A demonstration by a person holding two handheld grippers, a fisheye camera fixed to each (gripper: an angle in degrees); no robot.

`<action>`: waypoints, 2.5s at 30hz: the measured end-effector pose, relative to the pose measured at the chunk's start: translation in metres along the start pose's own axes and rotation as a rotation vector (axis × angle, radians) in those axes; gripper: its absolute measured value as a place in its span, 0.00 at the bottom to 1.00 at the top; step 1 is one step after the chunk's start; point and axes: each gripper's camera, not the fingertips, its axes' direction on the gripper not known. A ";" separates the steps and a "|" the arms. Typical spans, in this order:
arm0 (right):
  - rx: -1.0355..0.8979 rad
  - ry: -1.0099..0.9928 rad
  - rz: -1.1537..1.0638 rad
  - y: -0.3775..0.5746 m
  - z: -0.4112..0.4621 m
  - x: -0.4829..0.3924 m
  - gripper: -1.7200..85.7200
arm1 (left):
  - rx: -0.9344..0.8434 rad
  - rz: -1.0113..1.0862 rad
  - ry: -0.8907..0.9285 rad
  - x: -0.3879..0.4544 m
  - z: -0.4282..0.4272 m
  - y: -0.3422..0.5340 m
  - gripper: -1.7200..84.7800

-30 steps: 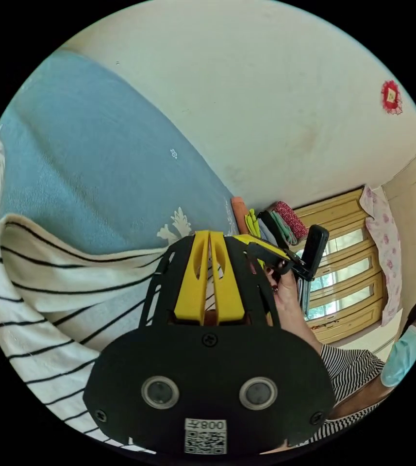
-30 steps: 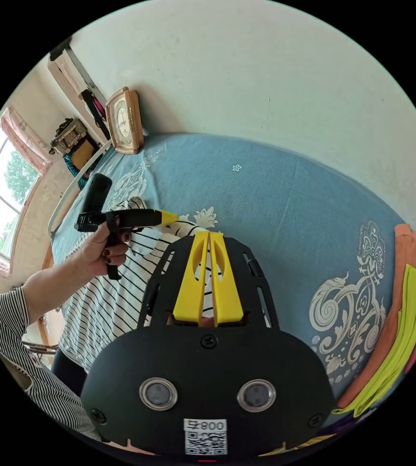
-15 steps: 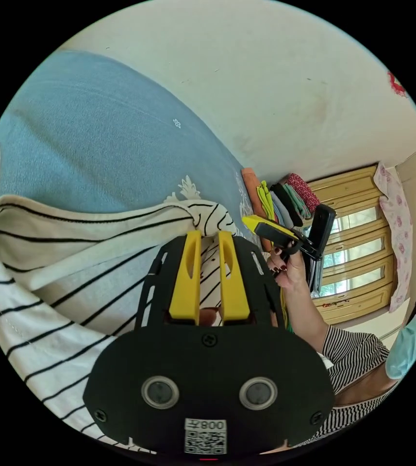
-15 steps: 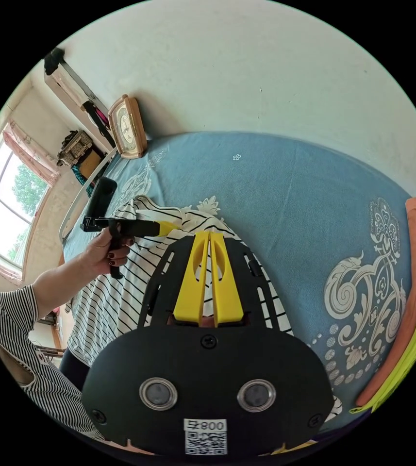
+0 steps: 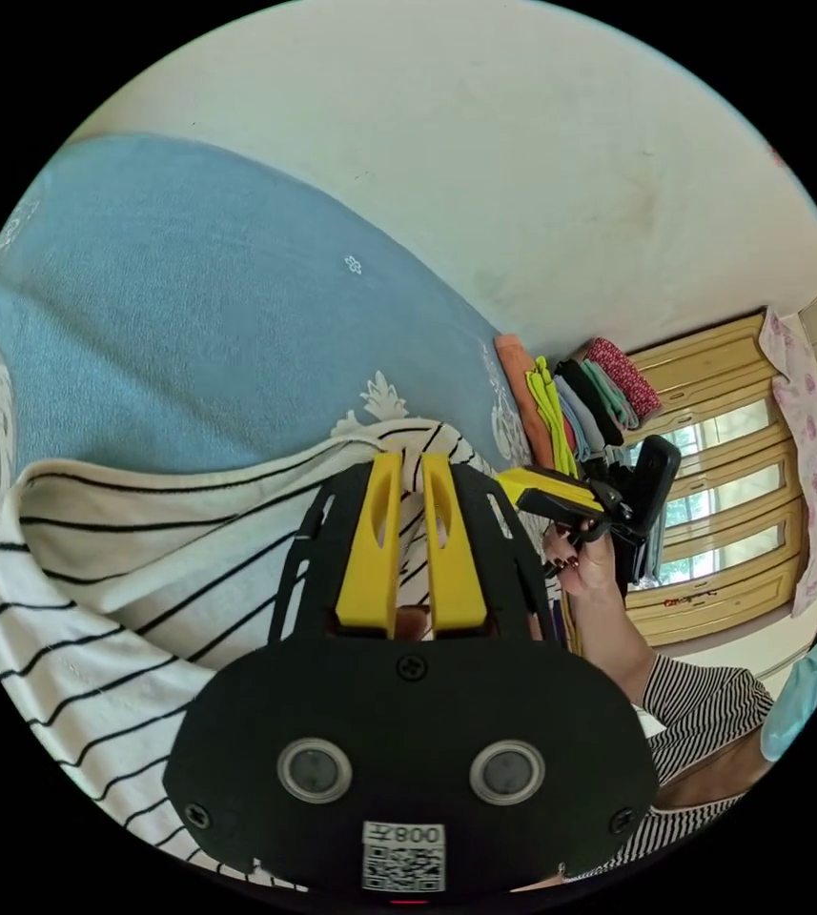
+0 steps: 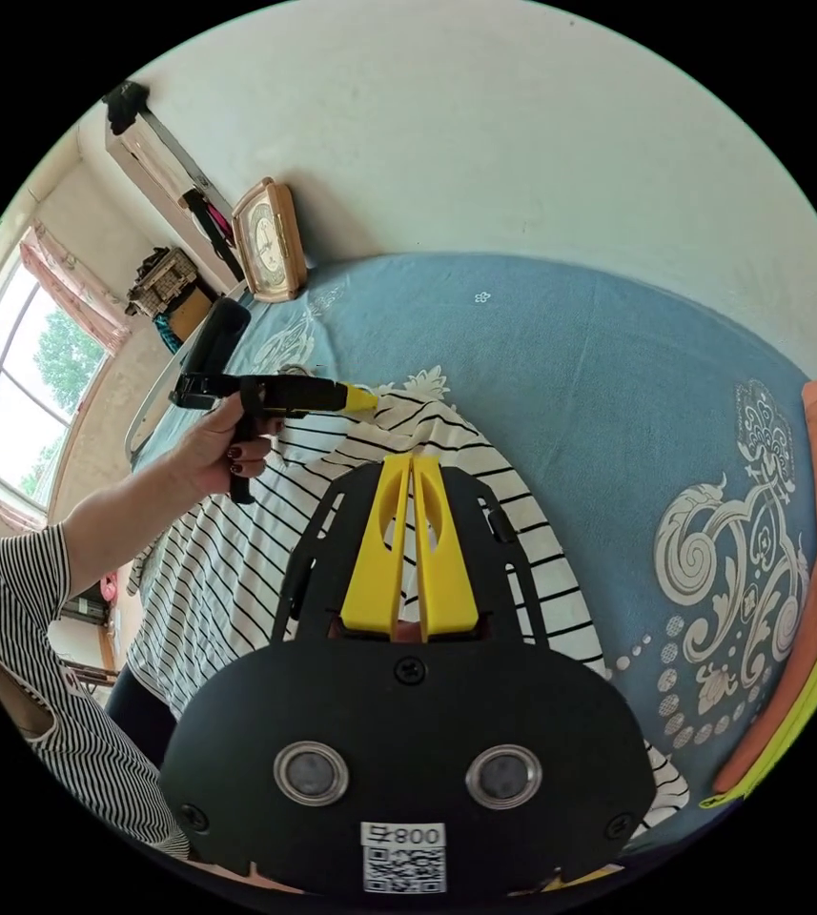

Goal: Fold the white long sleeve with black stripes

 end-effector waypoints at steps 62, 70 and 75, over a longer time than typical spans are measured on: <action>-0.113 0.172 0.024 -0.051 0.013 -0.022 0.08 | 0.227 -0.041 -0.572 0.226 -0.132 0.228 0.10; -0.152 0.110 -0.036 -0.117 0.060 -0.067 0.10 | 0.108 -0.023 -0.552 0.257 -0.092 0.164 0.09; -0.223 0.185 -0.072 -0.139 0.086 -0.095 0.06 | 0.092 0.042 -0.631 0.311 -0.091 0.170 0.05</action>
